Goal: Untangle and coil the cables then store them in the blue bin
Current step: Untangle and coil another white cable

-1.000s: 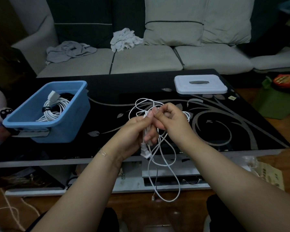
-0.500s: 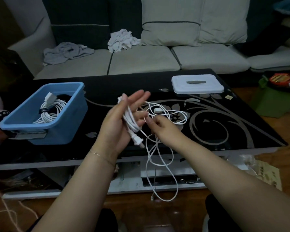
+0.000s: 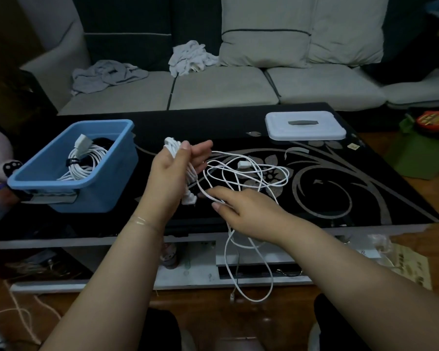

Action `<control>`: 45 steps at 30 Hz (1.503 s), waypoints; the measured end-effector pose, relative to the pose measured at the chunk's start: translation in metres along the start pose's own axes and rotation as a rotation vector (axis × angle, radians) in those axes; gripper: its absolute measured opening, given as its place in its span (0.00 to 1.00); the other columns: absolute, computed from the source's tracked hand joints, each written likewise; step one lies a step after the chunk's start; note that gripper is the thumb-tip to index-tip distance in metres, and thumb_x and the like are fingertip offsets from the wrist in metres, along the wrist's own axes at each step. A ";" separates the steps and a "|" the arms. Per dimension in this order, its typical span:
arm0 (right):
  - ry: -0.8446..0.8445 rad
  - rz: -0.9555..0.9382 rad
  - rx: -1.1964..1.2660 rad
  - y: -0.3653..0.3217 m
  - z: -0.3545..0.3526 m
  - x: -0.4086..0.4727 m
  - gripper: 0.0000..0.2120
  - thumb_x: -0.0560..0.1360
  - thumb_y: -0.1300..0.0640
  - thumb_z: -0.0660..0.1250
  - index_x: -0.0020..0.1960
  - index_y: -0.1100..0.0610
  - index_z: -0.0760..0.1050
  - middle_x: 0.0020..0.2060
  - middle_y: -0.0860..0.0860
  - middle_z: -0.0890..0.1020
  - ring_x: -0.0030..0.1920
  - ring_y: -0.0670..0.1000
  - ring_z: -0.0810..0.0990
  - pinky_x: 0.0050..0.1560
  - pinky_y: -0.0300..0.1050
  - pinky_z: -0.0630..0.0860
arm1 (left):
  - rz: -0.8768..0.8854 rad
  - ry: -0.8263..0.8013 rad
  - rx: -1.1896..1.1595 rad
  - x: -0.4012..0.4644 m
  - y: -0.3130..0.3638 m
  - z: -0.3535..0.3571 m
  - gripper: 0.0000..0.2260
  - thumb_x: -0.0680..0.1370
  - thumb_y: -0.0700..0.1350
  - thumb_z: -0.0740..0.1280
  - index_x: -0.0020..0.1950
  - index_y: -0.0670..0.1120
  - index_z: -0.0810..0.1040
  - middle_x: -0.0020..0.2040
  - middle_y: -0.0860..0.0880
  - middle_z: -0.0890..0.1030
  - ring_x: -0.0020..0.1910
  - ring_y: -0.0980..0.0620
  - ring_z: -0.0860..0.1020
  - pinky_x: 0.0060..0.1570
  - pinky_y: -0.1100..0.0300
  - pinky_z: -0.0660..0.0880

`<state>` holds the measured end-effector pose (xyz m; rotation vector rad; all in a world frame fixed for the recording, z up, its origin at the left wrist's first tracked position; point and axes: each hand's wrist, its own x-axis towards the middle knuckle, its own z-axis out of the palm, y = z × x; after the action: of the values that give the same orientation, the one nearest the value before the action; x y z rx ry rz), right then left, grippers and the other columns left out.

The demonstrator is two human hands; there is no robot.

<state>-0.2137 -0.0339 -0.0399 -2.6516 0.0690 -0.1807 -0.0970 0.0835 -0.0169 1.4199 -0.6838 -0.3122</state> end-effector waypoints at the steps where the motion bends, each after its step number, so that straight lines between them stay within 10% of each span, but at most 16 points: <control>1: 0.005 -0.014 -0.043 0.000 -0.001 0.000 0.14 0.81 0.47 0.55 0.66 0.45 0.67 0.38 0.47 0.76 0.46 0.55 0.78 0.42 0.46 0.71 | -0.001 -0.008 0.078 -0.001 0.000 0.001 0.15 0.85 0.44 0.53 0.53 0.41 0.78 0.59 0.47 0.81 0.58 0.52 0.80 0.61 0.50 0.76; 7: 0.130 -0.098 -0.165 0.004 -0.012 -0.003 0.11 0.80 0.46 0.56 0.56 0.49 0.72 0.35 0.45 0.75 0.40 0.54 0.77 0.37 0.46 0.63 | -0.033 -0.164 0.591 -0.005 -0.007 0.009 0.25 0.78 0.63 0.56 0.55 0.44 0.79 0.50 0.47 0.84 0.46 0.51 0.82 0.52 0.49 0.78; 14: 0.253 0.094 -0.061 0.012 -0.031 -0.003 0.11 0.72 0.40 0.64 0.42 0.47 0.68 0.31 0.43 0.73 0.38 0.48 0.73 0.36 0.44 0.61 | -0.109 -0.435 0.482 -0.017 0.006 0.022 0.26 0.77 0.69 0.52 0.39 0.50 0.76 0.27 0.50 0.80 0.21 0.53 0.69 0.22 0.64 0.65; 19: 0.293 0.134 -0.082 0.022 -0.037 -0.002 0.22 0.66 0.33 0.68 0.38 0.50 0.66 0.31 0.45 0.75 0.35 0.48 0.72 0.34 0.45 0.64 | -0.148 -0.612 0.442 -0.018 0.014 0.023 0.11 0.76 0.46 0.70 0.36 0.46 0.73 0.23 0.51 0.74 0.23 0.56 0.70 0.26 0.65 0.66; 22: 0.261 0.137 -0.066 0.024 -0.037 -0.002 0.25 0.63 0.31 0.67 0.33 0.51 0.62 0.27 0.45 0.71 0.32 0.46 0.69 0.33 0.46 0.62 | -0.169 -0.706 0.384 -0.018 0.015 0.019 0.08 0.76 0.43 0.70 0.38 0.43 0.78 0.29 0.49 0.81 0.31 0.46 0.71 0.34 0.53 0.68; 27: 0.072 0.093 0.485 0.028 -0.028 0.001 0.19 0.67 0.45 0.75 0.32 0.51 0.66 0.30 0.49 0.71 0.34 0.49 0.69 0.36 0.47 0.67 | -0.230 -0.825 0.373 -0.018 0.011 0.016 0.06 0.80 0.40 0.63 0.50 0.40 0.79 0.41 0.51 0.86 0.22 0.54 0.70 0.25 0.61 0.66; 33: 0.077 0.078 0.733 0.025 -0.030 0.000 0.14 0.69 0.49 0.70 0.36 0.56 0.68 0.29 0.49 0.71 0.34 0.46 0.69 0.36 0.39 0.67 | -0.336 -0.826 0.131 -0.018 0.005 0.015 0.13 0.78 0.45 0.61 0.56 0.39 0.77 0.51 0.41 0.84 0.46 0.46 0.84 0.41 0.60 0.81; 38: 0.121 0.121 0.909 0.023 -0.021 0.003 0.20 0.67 0.43 0.66 0.42 0.60 0.71 0.28 0.55 0.72 0.32 0.50 0.71 0.34 0.35 0.70 | -0.285 -0.783 0.009 -0.014 -0.002 0.013 0.17 0.80 0.49 0.58 0.56 0.39 0.79 0.44 0.40 0.85 0.18 0.58 0.70 0.25 0.67 0.69; 45: 0.232 0.222 0.942 0.018 -0.004 0.016 0.14 0.82 0.53 0.56 0.40 0.55 0.71 0.23 0.51 0.68 0.25 0.49 0.65 0.26 0.39 0.62 | -0.391 -0.481 -0.611 -0.016 -0.001 0.028 0.22 0.78 0.52 0.55 0.51 0.40 0.83 0.49 0.41 0.85 0.14 0.62 0.61 0.17 0.71 0.62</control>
<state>-0.1990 -0.0534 -0.0427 -1.6634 0.2767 -0.3446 -0.1262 0.0709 -0.0214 0.8765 -0.6141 -1.0986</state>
